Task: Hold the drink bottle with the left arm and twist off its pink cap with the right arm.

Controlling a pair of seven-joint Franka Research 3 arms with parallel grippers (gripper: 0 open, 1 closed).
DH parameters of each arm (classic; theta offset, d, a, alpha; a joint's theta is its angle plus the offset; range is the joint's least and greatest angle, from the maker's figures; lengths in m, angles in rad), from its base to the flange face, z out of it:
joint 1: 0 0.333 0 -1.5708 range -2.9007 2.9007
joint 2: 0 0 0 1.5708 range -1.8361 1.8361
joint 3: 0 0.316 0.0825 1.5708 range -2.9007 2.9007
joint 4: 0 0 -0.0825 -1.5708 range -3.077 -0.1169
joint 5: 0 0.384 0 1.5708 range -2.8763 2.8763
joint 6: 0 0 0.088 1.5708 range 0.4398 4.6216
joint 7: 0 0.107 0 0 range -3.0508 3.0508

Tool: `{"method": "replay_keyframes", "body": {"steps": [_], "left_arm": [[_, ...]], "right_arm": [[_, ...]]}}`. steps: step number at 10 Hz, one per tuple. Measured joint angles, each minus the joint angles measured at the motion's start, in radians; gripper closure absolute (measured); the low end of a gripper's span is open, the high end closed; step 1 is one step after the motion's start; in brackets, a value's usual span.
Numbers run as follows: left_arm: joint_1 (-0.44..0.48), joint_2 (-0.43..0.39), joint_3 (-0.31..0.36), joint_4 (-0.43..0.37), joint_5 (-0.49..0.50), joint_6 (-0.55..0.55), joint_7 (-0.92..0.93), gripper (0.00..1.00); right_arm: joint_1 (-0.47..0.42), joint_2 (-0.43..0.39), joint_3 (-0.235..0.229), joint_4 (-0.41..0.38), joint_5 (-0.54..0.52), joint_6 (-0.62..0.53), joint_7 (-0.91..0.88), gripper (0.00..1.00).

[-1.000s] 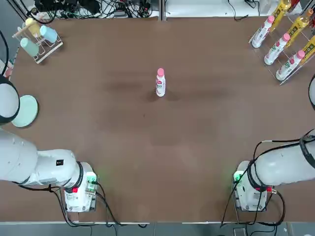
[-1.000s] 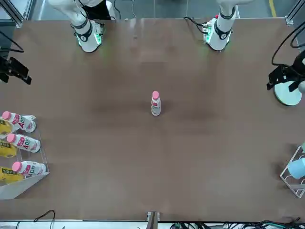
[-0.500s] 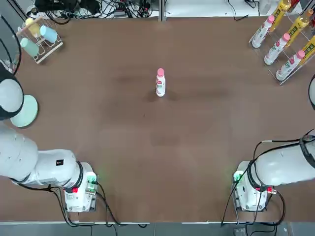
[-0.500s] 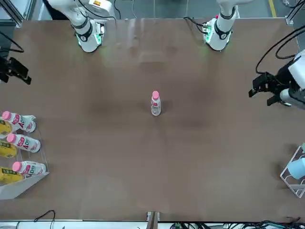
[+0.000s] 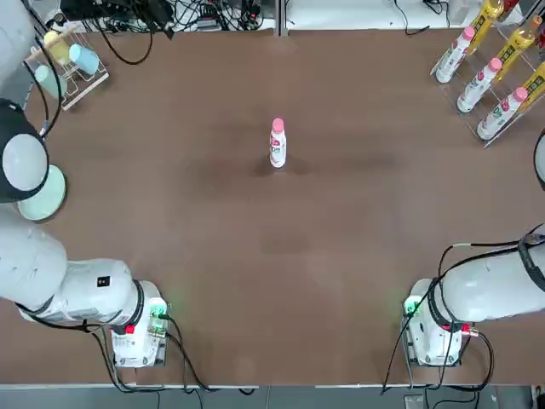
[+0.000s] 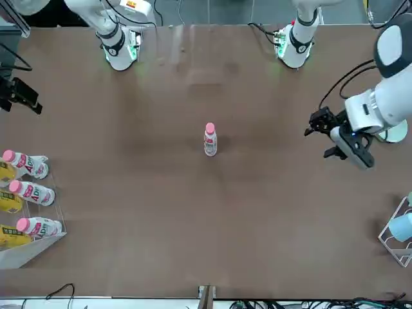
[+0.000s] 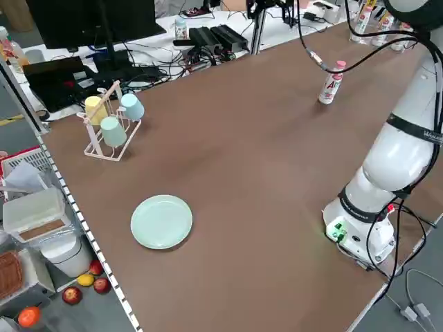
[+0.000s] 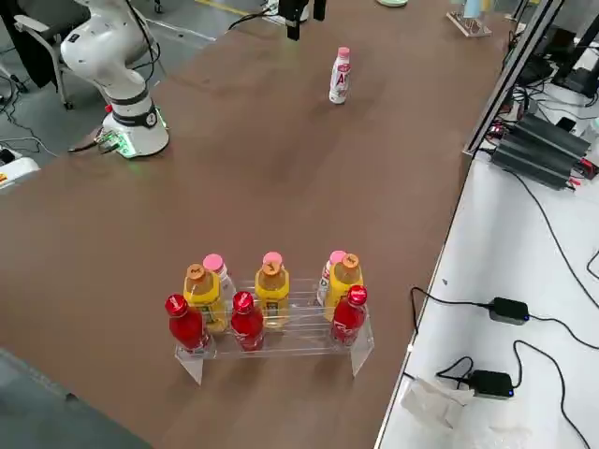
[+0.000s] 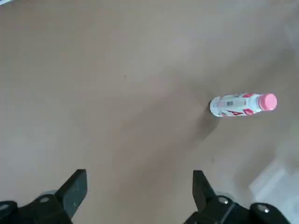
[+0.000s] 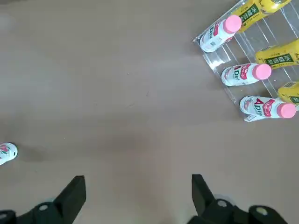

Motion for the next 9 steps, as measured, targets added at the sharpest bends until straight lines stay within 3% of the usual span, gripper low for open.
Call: {"method": "replay_keyframes", "body": {"steps": [3,9], "left_arm": [[0.144,-0.001,-0.235,-0.105,0.000,0.131,0.060,0.00],[0.167,-0.002,-0.470,-0.388,-0.039,0.587,0.068,0.00]], "right_arm": [[0.000,0.000,0.000,0.000,0.000,0.000,0.000,0.00],[-0.002,0.000,0.001,0.000,0.000,0.001,0.000,0.00]]}}
